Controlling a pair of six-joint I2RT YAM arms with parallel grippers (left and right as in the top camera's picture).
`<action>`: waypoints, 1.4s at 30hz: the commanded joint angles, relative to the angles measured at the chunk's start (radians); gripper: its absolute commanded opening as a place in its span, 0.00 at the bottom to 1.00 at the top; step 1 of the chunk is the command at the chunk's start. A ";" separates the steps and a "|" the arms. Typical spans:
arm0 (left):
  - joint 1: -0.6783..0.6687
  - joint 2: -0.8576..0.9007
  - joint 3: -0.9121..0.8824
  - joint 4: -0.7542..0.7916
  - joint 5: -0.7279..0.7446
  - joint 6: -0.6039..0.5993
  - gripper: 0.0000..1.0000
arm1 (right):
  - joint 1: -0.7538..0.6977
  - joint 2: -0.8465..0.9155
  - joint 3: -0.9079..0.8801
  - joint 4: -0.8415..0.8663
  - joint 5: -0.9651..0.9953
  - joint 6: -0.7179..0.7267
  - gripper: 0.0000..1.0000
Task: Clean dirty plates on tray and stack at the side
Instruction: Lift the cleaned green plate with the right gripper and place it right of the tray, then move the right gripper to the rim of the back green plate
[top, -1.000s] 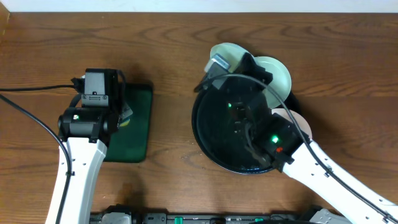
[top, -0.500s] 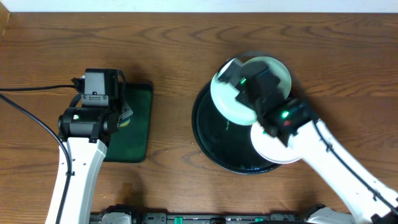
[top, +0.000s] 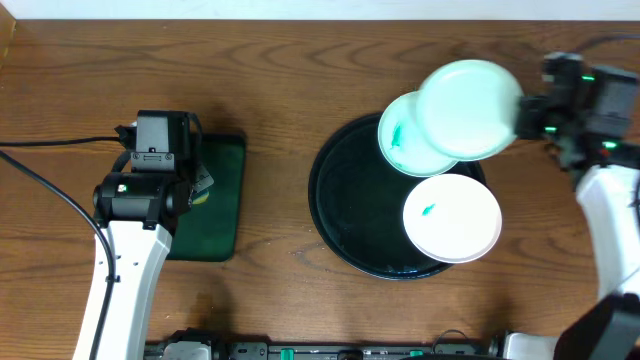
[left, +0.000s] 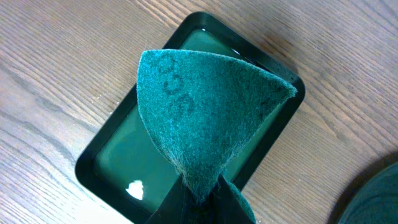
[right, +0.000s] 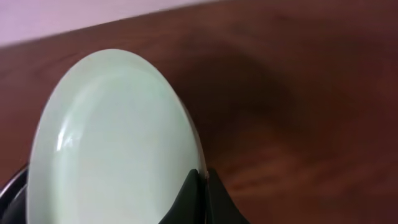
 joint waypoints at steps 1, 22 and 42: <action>0.005 -0.007 0.005 -0.003 -0.005 0.014 0.07 | -0.105 0.074 0.004 0.011 -0.088 0.156 0.01; 0.005 0.000 -0.027 0.028 -0.005 -0.036 0.07 | -0.303 0.326 0.004 0.093 0.134 0.217 0.01; 0.005 0.100 -0.027 0.048 0.018 -0.062 0.08 | -0.033 0.307 0.053 0.079 -0.257 0.037 0.60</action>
